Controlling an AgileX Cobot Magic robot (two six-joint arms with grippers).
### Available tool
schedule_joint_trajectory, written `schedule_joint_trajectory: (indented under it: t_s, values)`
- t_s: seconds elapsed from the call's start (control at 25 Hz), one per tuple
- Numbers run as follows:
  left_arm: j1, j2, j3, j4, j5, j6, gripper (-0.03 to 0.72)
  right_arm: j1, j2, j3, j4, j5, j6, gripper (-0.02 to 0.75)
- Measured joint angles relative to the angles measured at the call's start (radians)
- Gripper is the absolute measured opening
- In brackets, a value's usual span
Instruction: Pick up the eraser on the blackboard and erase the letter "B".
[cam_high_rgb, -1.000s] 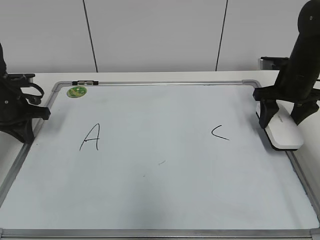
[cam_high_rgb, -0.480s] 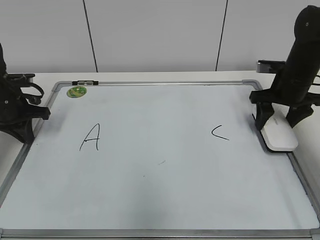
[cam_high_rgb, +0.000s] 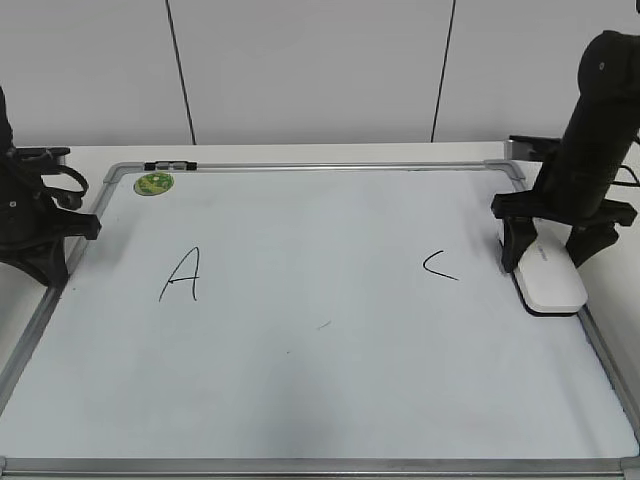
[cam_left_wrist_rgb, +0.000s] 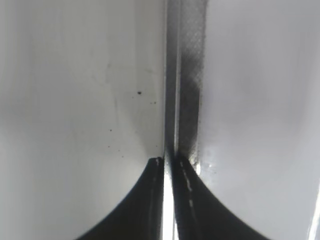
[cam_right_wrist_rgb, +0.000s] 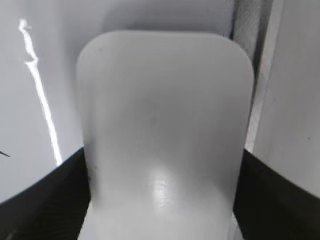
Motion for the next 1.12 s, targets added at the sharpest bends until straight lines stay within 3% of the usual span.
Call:
schedule_joint_trajectory:
  t_s: [0.12, 0.32, 0.44, 0.64, 0.72, 0.8, 1.12]
  values:
    - [0.0, 0.0, 0.0, 0.0, 0.0, 0.0, 0.028, 0.0, 0.007, -0.004, 0.007, 0.004, 0.0, 0.647]
    - [0.0, 0.0, -0.012, 0.0, 0.009, 0.0, 0.064, 0.0, 0.008, -0.076, -0.003, 0.031, 0.0, 0.662]
    - [0.0, 0.0, -0.048, 0.004, 0.051, 0.0, 0.179, 0.0, 0.008, -0.139, -0.017, 0.035, 0.01, 0.662]
    - [0.0, -0.07, -0.102, 0.023, 0.099, 0.0, 0.491, 0.0, -0.008, -0.172, -0.02, 0.037, 0.019, 0.661]
    - [0.0, -0.109, -0.106, 0.024, 0.124, 0.0, 0.568, 0.0, -0.028, -0.172, -0.021, 0.039, 0.019, 0.651]
    - [0.0, -0.135, -0.108, 0.024, 0.15, 0.0, 0.585, 0.0, -0.051, -0.172, -0.012, 0.041, 0.021, 0.627]
    - [0.0, -0.24, -0.106, 0.04, 0.246, 0.0, 0.512, 0.0, -0.206, -0.098, 0.015, 0.045, 0.029, 0.544]
